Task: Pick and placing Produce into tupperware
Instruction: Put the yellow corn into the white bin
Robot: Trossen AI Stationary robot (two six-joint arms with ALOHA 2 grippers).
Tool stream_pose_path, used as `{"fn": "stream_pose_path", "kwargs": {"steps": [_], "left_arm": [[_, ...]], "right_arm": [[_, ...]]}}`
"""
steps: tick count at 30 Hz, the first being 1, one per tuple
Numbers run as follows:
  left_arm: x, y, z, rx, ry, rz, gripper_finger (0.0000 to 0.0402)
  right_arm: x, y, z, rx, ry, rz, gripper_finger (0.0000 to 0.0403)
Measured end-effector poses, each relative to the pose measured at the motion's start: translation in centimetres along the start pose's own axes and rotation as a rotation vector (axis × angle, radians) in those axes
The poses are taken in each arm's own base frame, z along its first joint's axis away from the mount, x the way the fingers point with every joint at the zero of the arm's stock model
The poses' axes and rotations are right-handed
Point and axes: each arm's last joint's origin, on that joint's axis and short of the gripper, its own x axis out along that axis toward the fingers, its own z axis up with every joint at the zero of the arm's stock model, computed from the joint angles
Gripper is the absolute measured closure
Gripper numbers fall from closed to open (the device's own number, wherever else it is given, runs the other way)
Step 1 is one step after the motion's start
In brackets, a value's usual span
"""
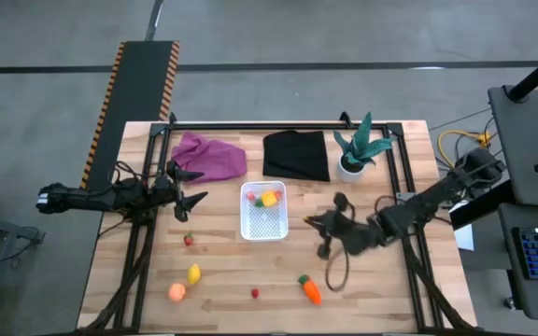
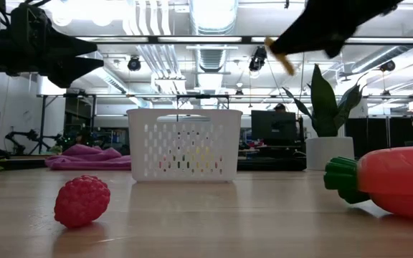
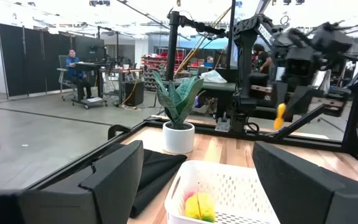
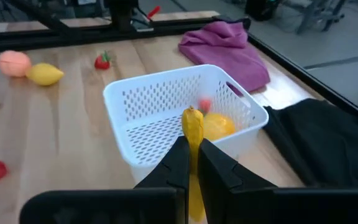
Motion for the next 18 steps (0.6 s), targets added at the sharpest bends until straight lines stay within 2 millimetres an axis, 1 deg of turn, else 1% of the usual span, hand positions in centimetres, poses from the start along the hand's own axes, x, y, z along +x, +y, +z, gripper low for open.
{"fn": "stream_pose_path", "kwargs": {"steps": [3, 6, 12, 15, 18], "left_arm": [[0.0, 0.0, 0.0, 0.0, 0.0, 0.0, 0.0111], [0.0, 0.0, 0.0, 0.0, 0.0, 0.0, 0.0111], [0.0, 0.0, 0.0, 0.0, -0.001, 0.0, 0.0111], [0.0, 0.0, 0.0, 0.0, -0.001, 0.0, 0.0111], [0.0, 0.0, 0.0, 0.0, -0.002, 0.0, 0.0111]], "right_arm": [[1.7, -1.5, 1.0, -0.001, 0.014, 0.065, 0.039], [3.0, -2.8, 2.2, 0.013, -0.025, 0.126, 0.039], [4.5, -4.9, 3.8, -0.002, -0.115, 0.173, 0.039], [5.4, -5.4, 4.0, -0.015, -0.14, 0.176, 0.039], [6.9, -5.4, 3.8, -0.043, -0.127, 0.181, 0.039]]}}
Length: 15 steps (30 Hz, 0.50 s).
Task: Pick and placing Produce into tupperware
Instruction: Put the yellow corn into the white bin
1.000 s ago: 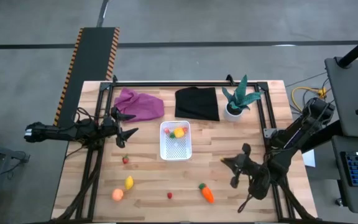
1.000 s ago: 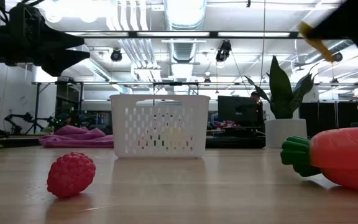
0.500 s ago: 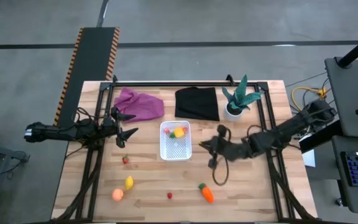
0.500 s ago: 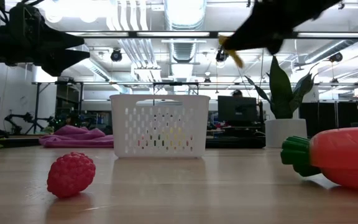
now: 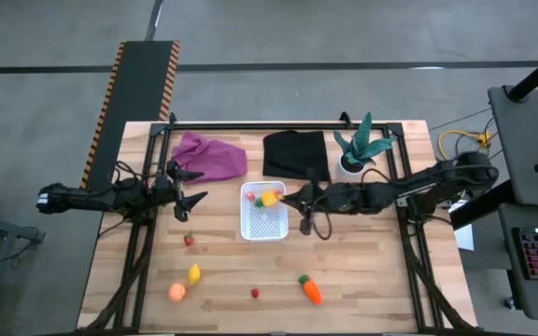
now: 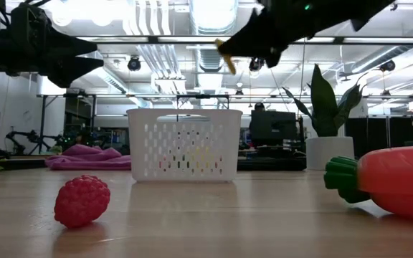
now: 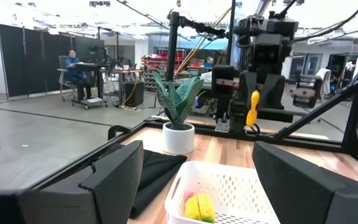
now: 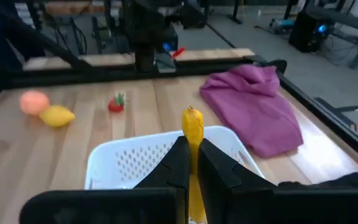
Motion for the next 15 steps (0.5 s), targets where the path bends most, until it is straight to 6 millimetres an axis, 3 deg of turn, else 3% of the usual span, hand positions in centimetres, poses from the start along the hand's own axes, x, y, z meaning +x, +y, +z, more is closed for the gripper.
{"fn": "stream_pose_path", "kwargs": {"steps": [8, 15], "left_arm": [[0.0, 0.0, 0.0, 0.002, 0.003, 0.0, 0.0111], [0.0, 0.0, 0.0, 0.002, 0.003, 0.0, 0.0111]], "right_arm": [[5.3, -1.4, 0.1, -0.042, 0.128, 0.024, 0.039], [10.0, -2.7, 0.3, -0.112, 0.365, -0.011, 0.039]]}}
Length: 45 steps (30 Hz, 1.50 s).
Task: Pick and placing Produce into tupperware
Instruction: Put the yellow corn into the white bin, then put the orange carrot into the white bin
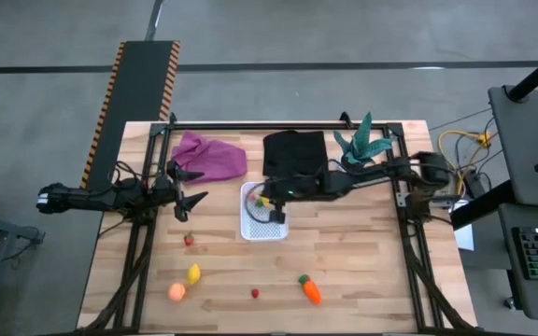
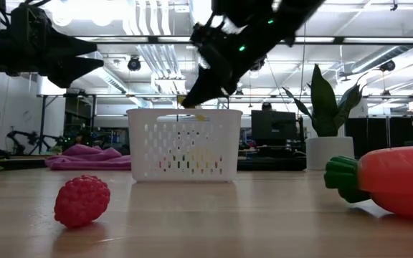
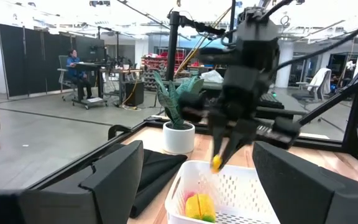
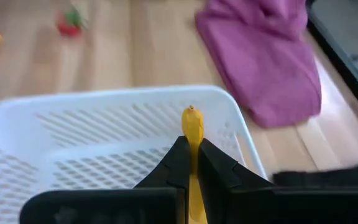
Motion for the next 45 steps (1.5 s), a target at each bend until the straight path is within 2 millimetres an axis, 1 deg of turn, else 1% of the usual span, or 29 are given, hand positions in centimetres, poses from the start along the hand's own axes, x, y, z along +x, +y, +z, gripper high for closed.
{"fn": "stream_pose_path", "kwargs": {"steps": [3, 6, 10, 13, 18, 20, 22, 28, 30, 33, 35, 37, 41, 45], "left_arm": [[0.0, 0.0, 0.0, 0.0, 0.002, 0.0, 0.0111], [0.0, 0.0, -0.1, 0.004, 0.013, 0.0, 0.0111], [0.0, 0.0, -0.2, 0.006, 0.018, 0.0, 0.0111], [0.0, 0.0, -0.2, 0.005, 0.017, 0.0, 0.0111], [0.0, 0.0, -0.2, 0.006, 0.018, 0.0, 0.0111], [0.0, 0.0, -0.2, 0.005, 0.017, 0.0, 0.0111], [0.0, 0.0, -0.2, 0.005, 0.017, 0.0, 0.0111], [0.0, 0.0, -0.2, 0.005, 0.017, 0.0, 0.0111], [0.0, 0.0, -0.2, 0.005, 0.017, 0.0, 0.0111], [0.0, 0.0, -0.2, 0.005, 0.017, 0.0, 0.0111], [0.0, 0.0, -0.2, 0.005, 0.017, 0.0, 0.0111], [0.0, 0.0, -0.2, 0.007, 0.021, 0.0, 0.0111], [0.0, 0.0, -0.2, 0.007, 0.023, 0.0, 0.0111], [0.0, 0.0, -0.2, 0.007, 0.022, 0.0, 0.0111]], "right_arm": [[1.3, -0.3, 0.7, -0.025, 0.053, 0.021, 0.039], [2.4, -0.2, 1.4, -0.061, 0.053, 0.043, 0.039], [3.5, -0.2, 1.5, -0.087, 0.092, 0.046, 0.039], [4.2, -0.5, 1.3, -0.088, 0.141, 0.039, 0.039], [4.3, -1.1, 1.1, -0.071, 0.174, 0.029, 0.0383], [4.2, -1.2, 1.1, -0.059, 0.182, 0.027, 0.0364], [4.0, -1.3, 1.3, -0.054, 0.173, 0.025, 0.0336], [3.8, -1.4, 1.5, -0.023, 0.166, 0.023, 0.0222], [3.2, -1.4, 1.7, 0.015, 0.173, 0.022, 0.0184], [1.0, -1.3, 3.1, 0.079, 0.125, 0.048, 0.0136], [-1.2, -0.5, 4.4, 0.077, 0.069, 0.095, 0.0114], [-3.9, 0.7, 5.6, 0.064, 0.026, 0.135, 0.0101], [-9.4, 3.3, 6.7, 0.055, -0.012, 0.179, 0.0096], [-14.5, 5.8, 6.4, 0.095, 0.013, 0.201, 0.0103]]}}
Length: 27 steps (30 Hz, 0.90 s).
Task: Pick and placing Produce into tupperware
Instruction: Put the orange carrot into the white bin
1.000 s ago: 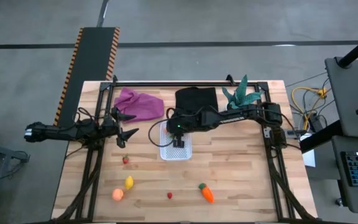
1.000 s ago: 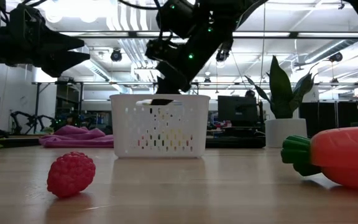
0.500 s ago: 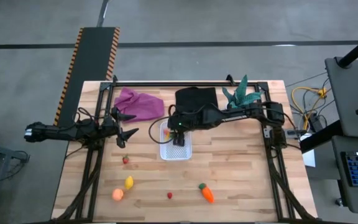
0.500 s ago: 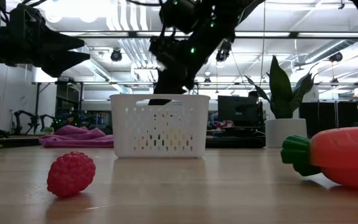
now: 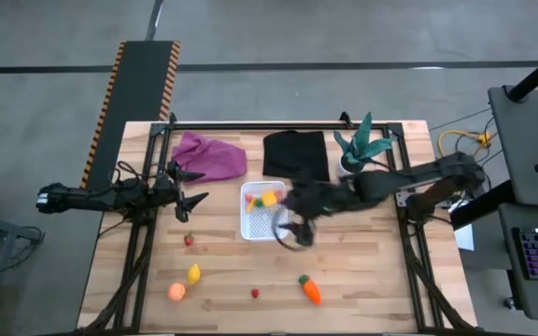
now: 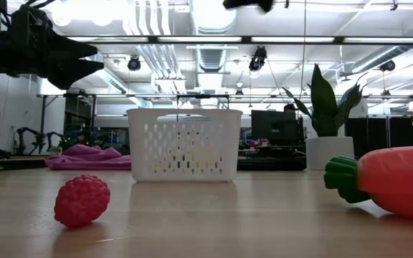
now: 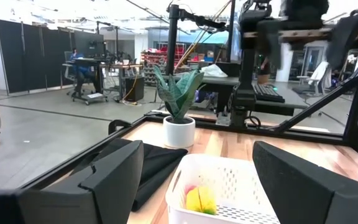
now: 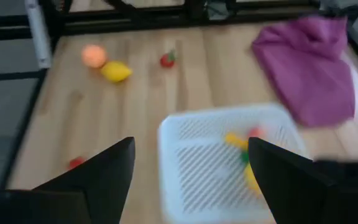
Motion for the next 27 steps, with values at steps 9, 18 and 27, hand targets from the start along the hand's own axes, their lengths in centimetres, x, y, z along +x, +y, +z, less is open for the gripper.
{"fn": "stream_pose_path", "kwargs": {"steps": [9, 18, 27], "left_arm": [[0.0, 0.0, 0.0, 0.0, 0.0, 0.0, 0.0111], [0.0, 0.0, 0.0, 0.0, 0.0, 0.0, 0.0111], [0.0, 0.0, 0.0, 0.001, 0.004, 0.0, 0.0111]], "right_arm": [[-3.6, 6.4, -4.6, 0.294, 0.188, -0.098, 0.0117], [-0.1, 10.1, -8.7, 0.431, 0.381, -0.203, 0.0117], [5.3, 11.9, -11.9, 0.479, 0.536, -0.242, 0.0073]]}}
